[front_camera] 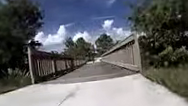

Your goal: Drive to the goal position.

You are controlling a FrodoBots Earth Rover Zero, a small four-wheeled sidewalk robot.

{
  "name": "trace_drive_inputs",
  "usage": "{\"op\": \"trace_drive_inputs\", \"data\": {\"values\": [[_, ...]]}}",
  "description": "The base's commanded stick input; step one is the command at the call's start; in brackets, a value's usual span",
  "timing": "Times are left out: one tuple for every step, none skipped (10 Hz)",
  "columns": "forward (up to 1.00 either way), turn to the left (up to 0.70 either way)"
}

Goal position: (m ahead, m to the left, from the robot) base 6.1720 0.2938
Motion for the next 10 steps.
{"op": "trace_drive_inputs", "data": {"values": [[0.85, 0.00], [0.85, 0.00], [0.85, 0.00], [0.85, 0.00], [0.85, 0.00], [0.85, 0.00], [0.85, 0.00], [0.85, 0.00], [0.85, 0.00], [0.85, 0.00]]}}
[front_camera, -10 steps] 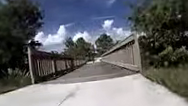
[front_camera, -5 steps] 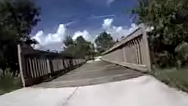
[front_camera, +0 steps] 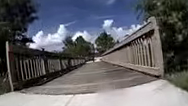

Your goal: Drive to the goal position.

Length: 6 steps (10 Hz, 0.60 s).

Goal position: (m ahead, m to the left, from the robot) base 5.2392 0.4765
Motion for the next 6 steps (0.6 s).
{"op": "trace_drive_inputs", "data": {"values": [[0.85, 0.00], [0.85, 0.00], [0.85, 0.00], [0.85, 0.00], [0.85, 0.00], [0.85, 0.00]]}}
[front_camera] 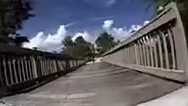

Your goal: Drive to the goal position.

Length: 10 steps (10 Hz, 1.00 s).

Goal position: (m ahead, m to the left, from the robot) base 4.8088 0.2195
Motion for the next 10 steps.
{"op": "trace_drive_inputs", "data": {"values": [[0.85, 0.00], [0.85, 0.00], [0.85, 0.00], [0.85, 0.00], [0.85, 0.00], [0.85, 0.00], [0.85, 0.00], [0.85, 0.00], [0.85, 0.00], [0.85, 0.00]]}}
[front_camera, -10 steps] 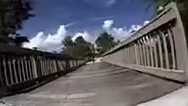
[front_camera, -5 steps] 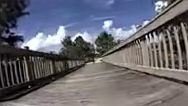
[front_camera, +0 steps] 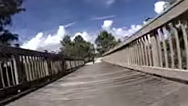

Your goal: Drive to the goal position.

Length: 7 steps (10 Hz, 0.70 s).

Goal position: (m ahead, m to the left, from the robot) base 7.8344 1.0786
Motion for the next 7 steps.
{"op": "trace_drive_inputs", "data": {"values": [[0.85, 0.00], [0.85, 0.00], [0.85, 0.00], [0.85, 0.00], [0.85, 0.00], [0.85, 0.00], [0.85, 0.00]]}}
